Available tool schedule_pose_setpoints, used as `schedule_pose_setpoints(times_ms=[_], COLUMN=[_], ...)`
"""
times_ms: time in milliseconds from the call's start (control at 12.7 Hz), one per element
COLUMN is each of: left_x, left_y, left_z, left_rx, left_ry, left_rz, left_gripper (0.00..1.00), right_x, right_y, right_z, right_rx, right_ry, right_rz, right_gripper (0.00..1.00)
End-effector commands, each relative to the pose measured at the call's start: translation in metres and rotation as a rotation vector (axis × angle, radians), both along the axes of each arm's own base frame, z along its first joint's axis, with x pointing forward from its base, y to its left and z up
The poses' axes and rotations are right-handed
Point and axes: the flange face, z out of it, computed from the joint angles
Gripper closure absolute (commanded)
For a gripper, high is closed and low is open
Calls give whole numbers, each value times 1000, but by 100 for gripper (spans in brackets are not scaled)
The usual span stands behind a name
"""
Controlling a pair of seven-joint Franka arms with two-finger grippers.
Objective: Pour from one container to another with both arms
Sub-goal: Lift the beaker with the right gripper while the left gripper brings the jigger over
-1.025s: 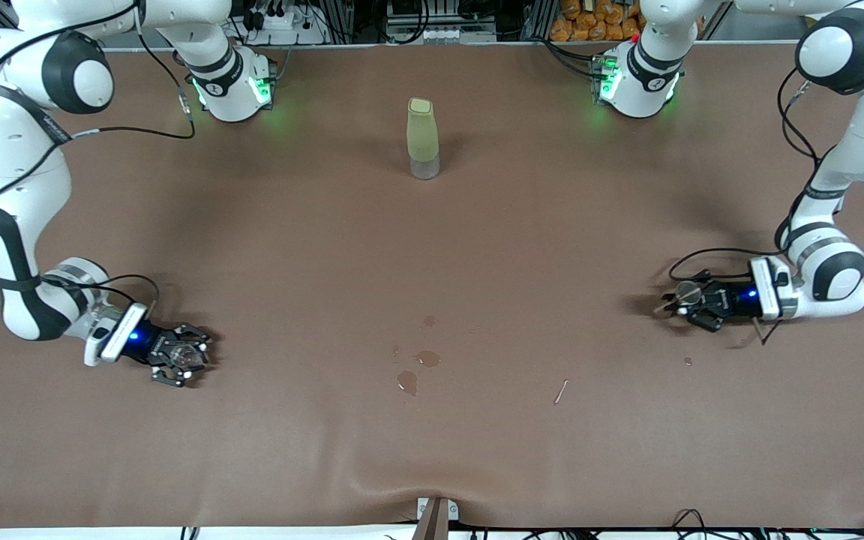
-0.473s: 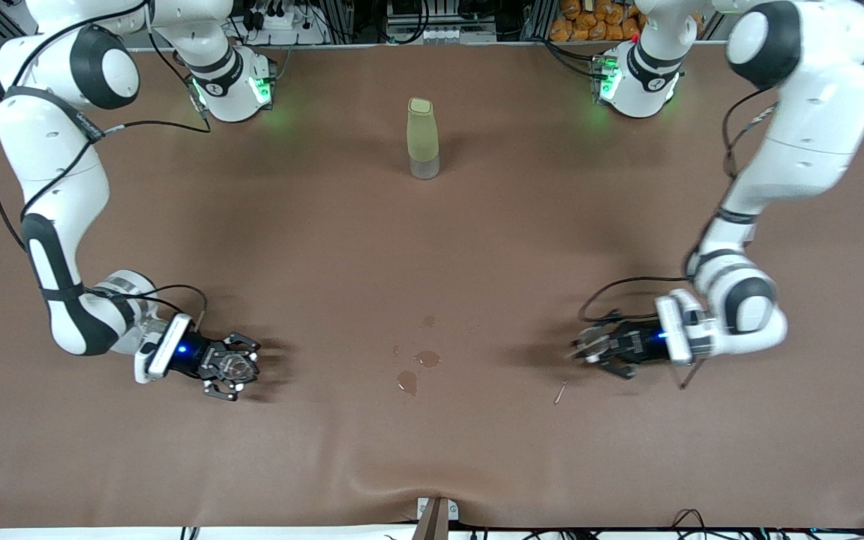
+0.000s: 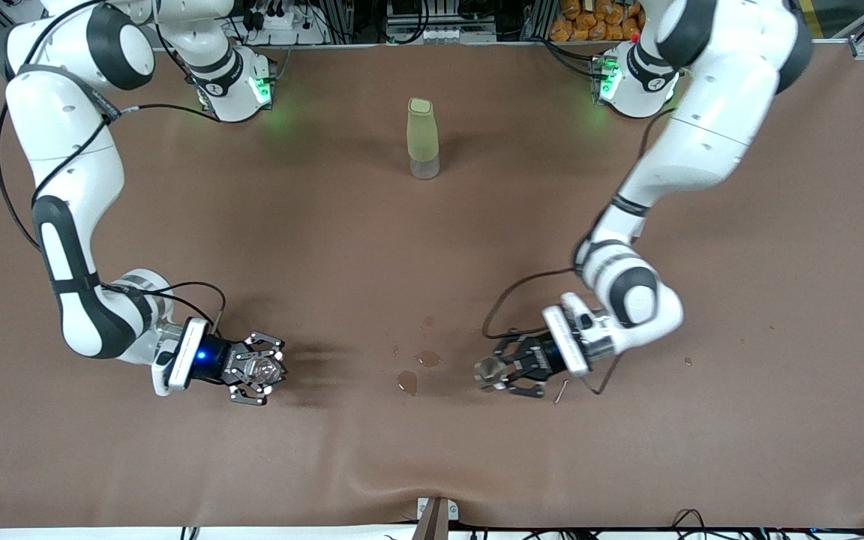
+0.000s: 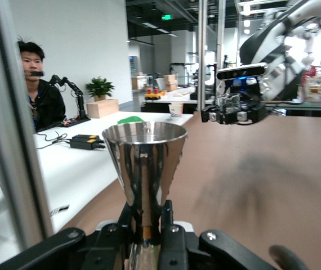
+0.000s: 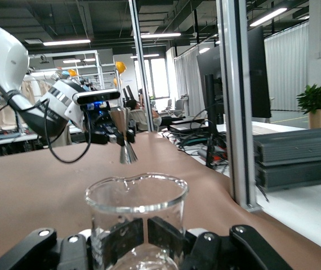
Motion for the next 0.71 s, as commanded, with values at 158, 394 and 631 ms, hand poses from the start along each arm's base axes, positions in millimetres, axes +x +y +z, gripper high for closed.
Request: schedule_pose_setpoints(times_ms=[158, 394, 631], left_x=[-14, -29, -31], left_y=[-82, -118, -135], left_z=[5, 3, 5], left_rx=[12, 39, 25], left_ry=[-2, 7, 0], left_rz=[65, 93, 90], left_gripper=[100, 100, 100], right_x=[8, 11, 4], right_y=[60, 86, 111], right_z=[56, 79, 118], right_rx=[41, 50, 51], right_ry=[143, 198, 271], right_rz=[53, 76, 87], right_gripper=[100, 100, 100])
